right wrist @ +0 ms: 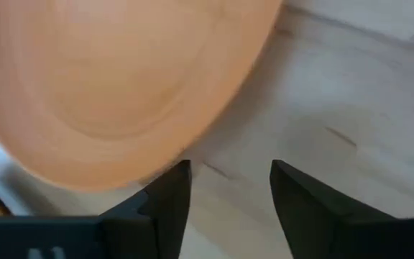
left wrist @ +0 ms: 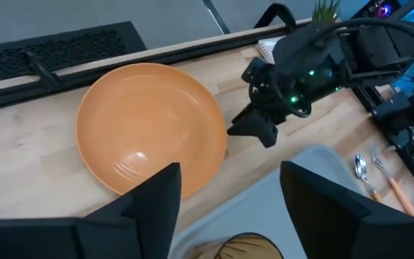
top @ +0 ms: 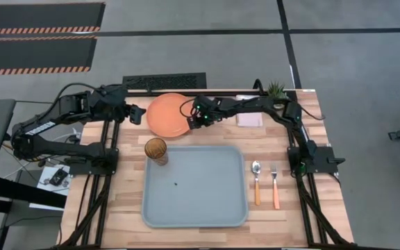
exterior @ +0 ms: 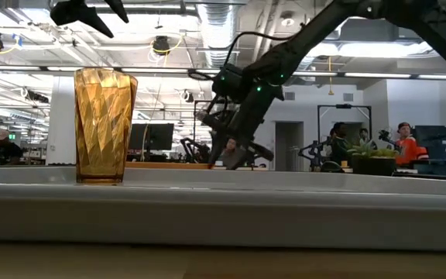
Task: Pick and place plate/cup/fork/spoon on tray
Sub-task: Put the orange plate on the serving tray
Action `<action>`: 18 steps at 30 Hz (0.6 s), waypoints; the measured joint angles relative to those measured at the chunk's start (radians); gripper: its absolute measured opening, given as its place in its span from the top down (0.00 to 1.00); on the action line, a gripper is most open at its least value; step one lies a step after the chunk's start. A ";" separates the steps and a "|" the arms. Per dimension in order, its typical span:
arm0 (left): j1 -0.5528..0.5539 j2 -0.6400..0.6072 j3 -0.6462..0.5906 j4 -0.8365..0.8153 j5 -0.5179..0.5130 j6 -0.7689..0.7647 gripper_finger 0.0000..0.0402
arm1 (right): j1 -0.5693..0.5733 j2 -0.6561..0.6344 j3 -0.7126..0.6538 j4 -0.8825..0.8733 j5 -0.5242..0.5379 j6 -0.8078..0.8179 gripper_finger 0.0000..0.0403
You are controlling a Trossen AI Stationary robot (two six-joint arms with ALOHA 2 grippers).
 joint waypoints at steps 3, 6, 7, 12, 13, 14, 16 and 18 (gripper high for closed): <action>0.000 0.000 0.000 0.000 0.000 0.000 0.40 | -0.001 -0.002 0.001 0.032 0.003 0.000 0.42; 0.000 0.000 0.000 0.000 -0.012 0.000 0.38 | 0.004 -0.027 0.001 -0.027 0.000 0.007 0.41; 0.000 0.000 0.000 0.000 -0.026 0.000 0.38 | 0.006 -0.037 0.001 -0.038 0.000 0.007 0.41; 0.012 0.002 -0.001 0.001 -0.087 -0.003 0.37 | 0.010 -0.068 0.001 0.009 0.012 0.039 0.41; 0.024 0.006 -0.008 0.004 -0.084 -0.011 0.37 | 0.009 -0.069 0.003 0.035 0.013 0.041 0.42; 0.042 0.010 -0.023 0.008 -0.073 -0.023 0.37 | 0.007 -0.070 0.005 0.047 0.011 0.045 0.42; 0.085 0.014 -0.075 0.018 -0.035 -0.020 0.38 | 0.006 -0.070 0.004 0.031 0.008 0.052 0.42; 0.130 0.020 -0.136 0.032 -0.030 0.011 0.39 | 0.007 -0.069 0.003 0.012 0.008 0.049 0.42</action>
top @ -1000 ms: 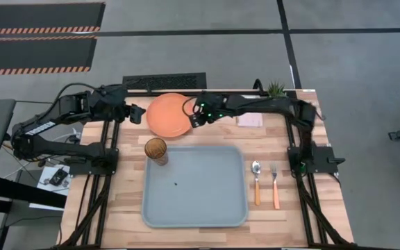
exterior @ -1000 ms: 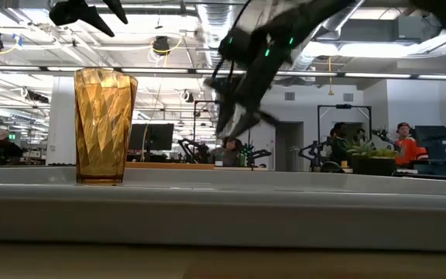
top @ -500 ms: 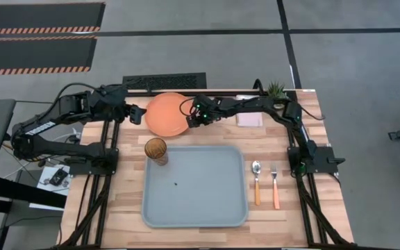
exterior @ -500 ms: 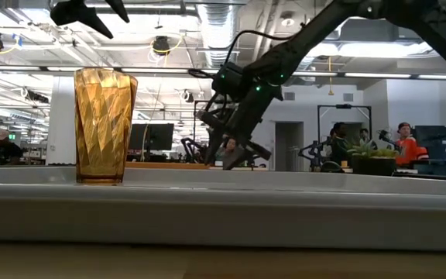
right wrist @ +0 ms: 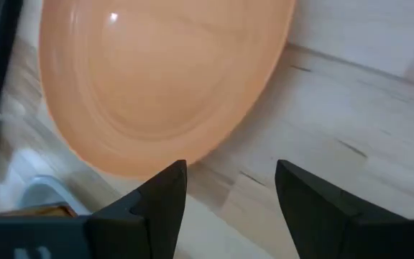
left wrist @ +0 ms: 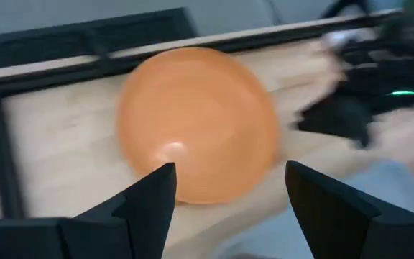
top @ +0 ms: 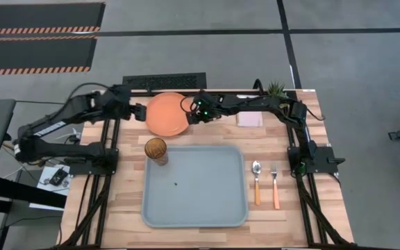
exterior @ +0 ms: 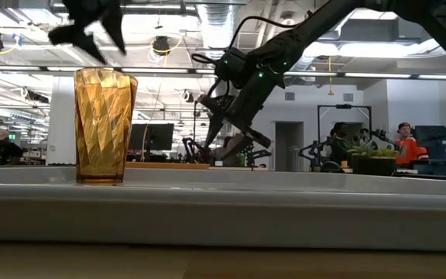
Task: Pick and place plate/cup/fork/spoon on tray
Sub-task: Put the orange plate on the serving tray
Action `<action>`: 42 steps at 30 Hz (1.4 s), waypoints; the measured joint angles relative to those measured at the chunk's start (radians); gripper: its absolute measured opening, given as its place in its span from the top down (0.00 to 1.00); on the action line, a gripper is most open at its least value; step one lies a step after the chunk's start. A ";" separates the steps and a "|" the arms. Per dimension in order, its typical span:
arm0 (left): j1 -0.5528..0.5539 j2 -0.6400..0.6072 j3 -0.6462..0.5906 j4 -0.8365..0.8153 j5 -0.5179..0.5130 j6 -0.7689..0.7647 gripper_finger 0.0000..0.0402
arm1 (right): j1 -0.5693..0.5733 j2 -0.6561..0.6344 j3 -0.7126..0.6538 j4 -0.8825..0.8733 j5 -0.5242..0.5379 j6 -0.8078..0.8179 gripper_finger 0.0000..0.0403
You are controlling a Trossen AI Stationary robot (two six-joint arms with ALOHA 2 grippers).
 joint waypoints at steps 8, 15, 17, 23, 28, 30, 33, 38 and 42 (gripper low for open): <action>0.220 0.006 -0.251 0.284 0.083 0.052 0.40 | 0.019 -0.060 0.001 -0.072 -0.026 -0.049 0.42; 0.381 0.016 -0.455 0.527 0.197 0.049 0.35 | 0.051 -0.157 0.000 -0.205 -0.026 -0.117 0.42; 0.410 0.030 -0.480 0.589 0.195 0.049 0.34 | 0.058 -0.191 0.000 -0.245 -0.024 -0.142 0.42; 0.432 0.141 -0.511 0.678 0.223 0.096 0.34 | 0.067 -0.283 0.000 -0.293 0.027 -0.166 0.42; 0.445 0.253 -0.526 0.706 0.215 0.101 0.34 | 0.074 -0.330 0.001 -0.320 0.030 -0.166 0.42; 0.455 0.283 -0.537 0.729 0.223 0.102 0.34 | 0.076 -0.353 0.001 -0.342 0.031 -0.172 0.42; 0.472 0.323 -0.537 0.761 0.231 0.123 0.34 | 0.085 -0.376 0.001 -0.371 0.049 -0.177 0.42; 0.498 0.415 -0.536 0.826 0.316 0.147 0.34 | 0.101 -0.404 0.001 -0.396 0.077 -0.177 0.42; 0.495 0.478 -0.530 0.836 0.322 0.143 0.35 | 0.114 -0.409 0.001 -0.401 0.084 -0.176 0.42</action>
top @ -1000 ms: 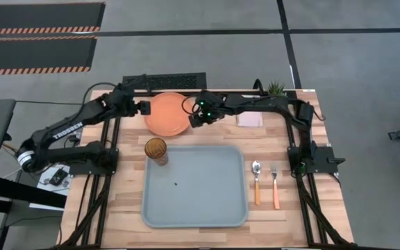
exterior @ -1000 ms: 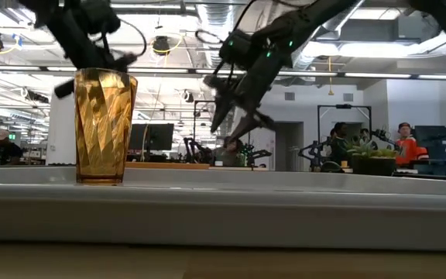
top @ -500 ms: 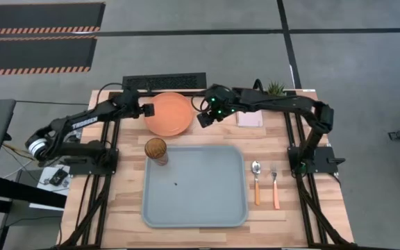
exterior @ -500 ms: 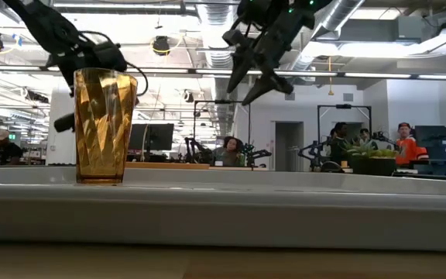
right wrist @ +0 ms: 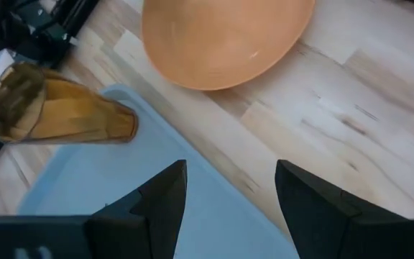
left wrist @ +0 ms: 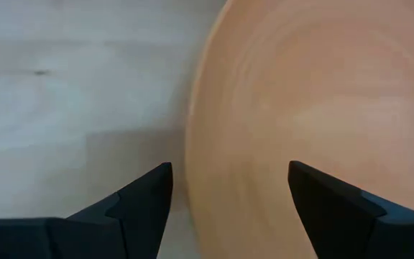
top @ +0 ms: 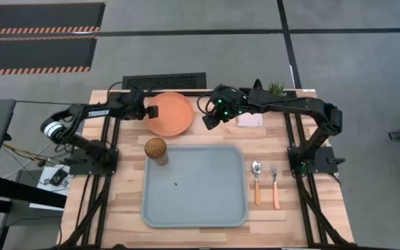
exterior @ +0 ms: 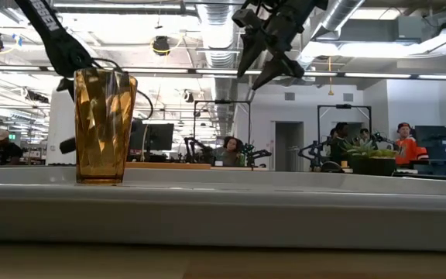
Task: Pick and place plate/cup/fork/spoon on tray
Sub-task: Put the orange plate on the serving tray
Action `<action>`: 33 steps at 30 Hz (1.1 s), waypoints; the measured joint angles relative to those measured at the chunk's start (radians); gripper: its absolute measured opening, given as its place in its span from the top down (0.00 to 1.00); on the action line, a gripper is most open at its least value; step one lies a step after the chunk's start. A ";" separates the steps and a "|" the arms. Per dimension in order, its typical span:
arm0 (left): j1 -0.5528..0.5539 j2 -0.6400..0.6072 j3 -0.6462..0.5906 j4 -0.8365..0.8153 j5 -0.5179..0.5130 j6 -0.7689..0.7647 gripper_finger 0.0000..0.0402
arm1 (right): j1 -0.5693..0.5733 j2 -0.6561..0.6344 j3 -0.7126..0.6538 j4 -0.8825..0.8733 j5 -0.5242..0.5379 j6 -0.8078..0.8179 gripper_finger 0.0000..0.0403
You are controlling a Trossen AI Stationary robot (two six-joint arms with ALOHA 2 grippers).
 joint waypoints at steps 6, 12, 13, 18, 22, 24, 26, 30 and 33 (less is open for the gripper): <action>-0.005 -0.005 0.004 0.002 -0.011 -0.001 0.54 | 0.018 0.000 0.000 -0.001 0.000 0.000 0.42; -0.024 0.011 0.004 -0.003 -0.023 0.026 0.83 | 0.037 0.000 0.000 0.006 -0.001 0.000 0.42; -0.029 0.013 0.004 -0.004 -0.030 0.030 0.86 | 0.041 0.000 0.000 0.006 -0.001 -0.001 0.42; -0.045 0.025 0.005 -0.002 -0.049 0.042 0.98 | 0.050 0.000 0.000 0.004 -0.004 -0.013 0.42; -0.047 0.025 0.005 -0.002 -0.043 0.031 0.99 | 0.061 0.000 0.000 0.004 -0.004 -0.014 0.42; -0.047 0.025 0.005 -0.002 -0.036 0.018 0.99 | 0.067 -0.002 0.000 0.002 -0.004 -0.017 0.42; -0.047 0.025 0.005 -0.003 -0.025 -0.007 1.00 | 0.069 -0.014 -0.002 -0.009 -0.006 -0.022 0.42; -0.054 0.020 0.003 0.039 -0.008 -0.059 1.00 | 0.070 -0.045 -0.001 -0.022 -0.004 -0.025 0.42; -0.058 0.012 0.003 0.121 0.007 -0.103 1.00 | 0.070 -0.080 -0.001 -0.028 0.002 -0.027 0.42</action>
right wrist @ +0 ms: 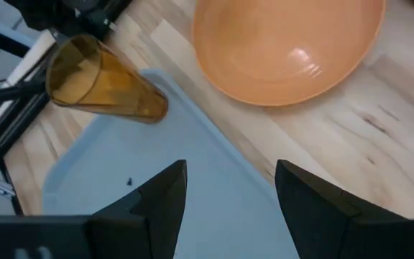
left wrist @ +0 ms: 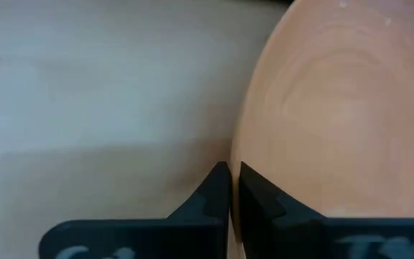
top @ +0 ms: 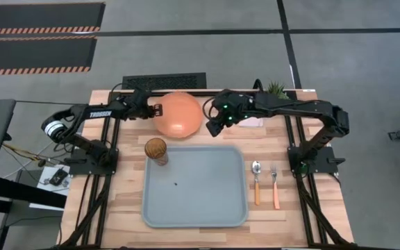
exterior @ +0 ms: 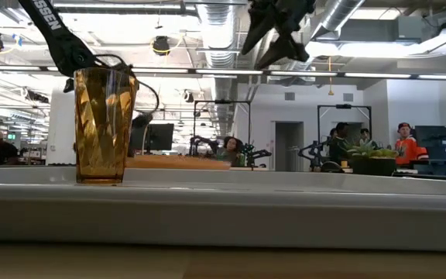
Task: Pick and place plate/cup/fork/spoon on tray
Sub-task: Put the orange plate on the serving tray
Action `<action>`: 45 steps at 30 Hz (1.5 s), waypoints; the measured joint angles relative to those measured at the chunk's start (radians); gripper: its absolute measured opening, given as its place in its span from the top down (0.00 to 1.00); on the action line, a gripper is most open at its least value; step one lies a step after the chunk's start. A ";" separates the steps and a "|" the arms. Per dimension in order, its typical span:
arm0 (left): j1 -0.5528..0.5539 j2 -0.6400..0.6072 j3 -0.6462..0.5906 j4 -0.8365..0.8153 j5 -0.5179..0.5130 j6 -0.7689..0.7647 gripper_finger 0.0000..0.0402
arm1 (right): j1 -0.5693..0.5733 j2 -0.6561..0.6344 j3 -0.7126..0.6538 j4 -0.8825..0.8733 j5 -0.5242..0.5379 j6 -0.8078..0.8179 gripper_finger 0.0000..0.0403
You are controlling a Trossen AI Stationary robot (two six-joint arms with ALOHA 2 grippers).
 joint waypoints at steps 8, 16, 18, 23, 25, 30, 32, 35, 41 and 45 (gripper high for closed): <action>-0.022 -0.050 0.000 0.082 0.005 -0.069 1.00 | 0.003 -0.090 0.000 -0.058 0.078 0.000 0.42; -0.058 -0.198 0.000 0.159 -0.018 -0.165 1.00 | 0.002 -0.171 0.000 -0.108 0.133 0.001 0.42; -0.069 -0.252 0.000 0.176 -0.022 -0.185 1.00 | 0.002 -0.190 0.000 -0.121 0.141 0.000 0.42; -0.131 -0.384 0.000 0.289 -0.003 -0.160 1.00 | 0.002 -0.230 0.001 -0.148 0.155 -0.012 0.42; -0.161 -0.439 0.000 0.330 0.005 -0.152 1.00 | 0.002 -0.239 0.001 -0.157 0.156 -0.018 0.42; -0.254 -0.538 0.001 0.387 0.044 -0.134 1.00 | 0.002 -0.240 0.001 -0.171 0.158 -0.027 0.42; -0.303 -0.567 0.001 0.380 0.076 -0.134 1.00 | 0.004 -0.240 0.001 -0.173 0.157 -0.040 0.42; -0.394 -0.593 0.001 0.381 0.106 -0.128 1.00 | 0.012 -0.239 0.001 -0.175 0.156 -0.045 0.42; -0.594 -0.630 0.047 0.275 0.091 -0.127 1.00 | 0.023 -0.248 0.001 -0.186 0.155 -0.049 0.42; -0.734 -0.618 0.141 0.045 0.065 -0.123 1.00 | 0.030 -0.252 0.001 -0.209 0.161 -0.049 0.42</action>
